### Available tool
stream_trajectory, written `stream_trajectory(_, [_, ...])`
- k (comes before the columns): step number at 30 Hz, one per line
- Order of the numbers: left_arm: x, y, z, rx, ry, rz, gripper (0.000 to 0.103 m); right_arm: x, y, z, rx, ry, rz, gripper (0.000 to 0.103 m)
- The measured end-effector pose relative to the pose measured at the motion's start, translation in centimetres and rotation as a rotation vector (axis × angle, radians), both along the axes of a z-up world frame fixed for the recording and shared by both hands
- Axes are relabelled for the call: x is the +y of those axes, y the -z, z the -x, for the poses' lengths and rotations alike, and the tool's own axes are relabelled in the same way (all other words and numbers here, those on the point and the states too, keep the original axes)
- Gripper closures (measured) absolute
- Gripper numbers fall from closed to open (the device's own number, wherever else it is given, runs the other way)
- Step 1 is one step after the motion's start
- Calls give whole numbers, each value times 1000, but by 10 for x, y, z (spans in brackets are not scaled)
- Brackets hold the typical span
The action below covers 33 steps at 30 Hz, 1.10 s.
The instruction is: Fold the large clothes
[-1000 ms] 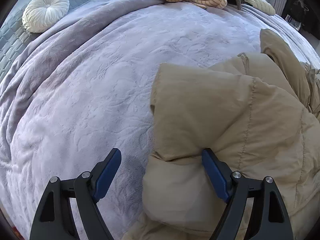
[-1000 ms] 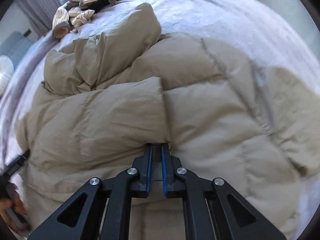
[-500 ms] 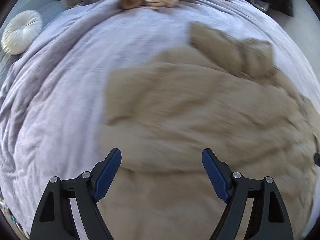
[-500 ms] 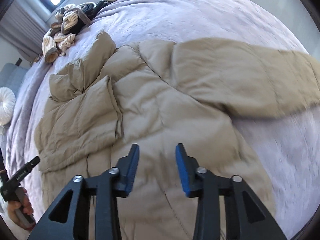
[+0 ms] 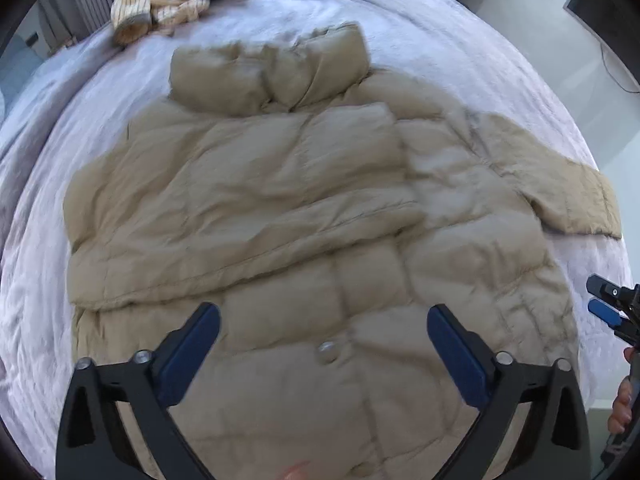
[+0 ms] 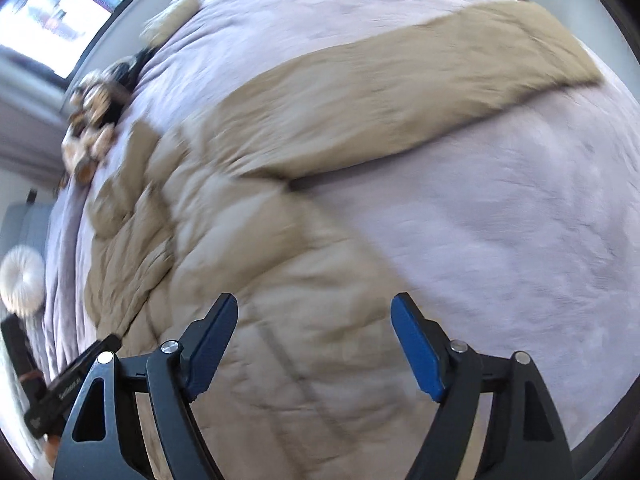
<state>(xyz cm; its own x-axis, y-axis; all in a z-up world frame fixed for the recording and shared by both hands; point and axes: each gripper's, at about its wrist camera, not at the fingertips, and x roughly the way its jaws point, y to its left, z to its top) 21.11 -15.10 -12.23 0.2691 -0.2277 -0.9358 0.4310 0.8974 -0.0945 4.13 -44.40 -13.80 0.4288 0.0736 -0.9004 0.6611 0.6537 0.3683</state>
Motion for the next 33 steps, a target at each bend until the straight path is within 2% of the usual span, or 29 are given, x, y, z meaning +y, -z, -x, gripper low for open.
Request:
stream_trajectory(2, [-12,-1,1,2,16,2,0,-23,4,13,-1,54,-11,19])
stream_trajectory(4, [-26,-1,1,10,18,-16,0,-41,6,22,-12,101,-30,12])
stream_trajectory(9, [-58,6,10,5,40,-58,0,-94,19,40,-74,231,-93,11])
stream_trajectory(10, [-63,6,12,5,45,-63,0,-101,21,41,-91,247,-100,8])
stream_trajectory(11, [-67,6,15,7,49,-67,0,-111,23,42,-110,269,-111,0])
stream_trajectory(17, [-85,10,20,24,49,-82,0,-152,41,43,-201,332,-249,0])
stream_trajectory(24, [-94,14,20,16,28,-99,0,-189,63,31,-249,381,-355,0])
stream_trajectory(30, [-96,15,21,35,32,-71,0,-220,76,18,-364,471,-448,0])
stream_trajectory(33, [-95,12,20,29,15,-54,0,-236,82,15,-445,561,-513,0])
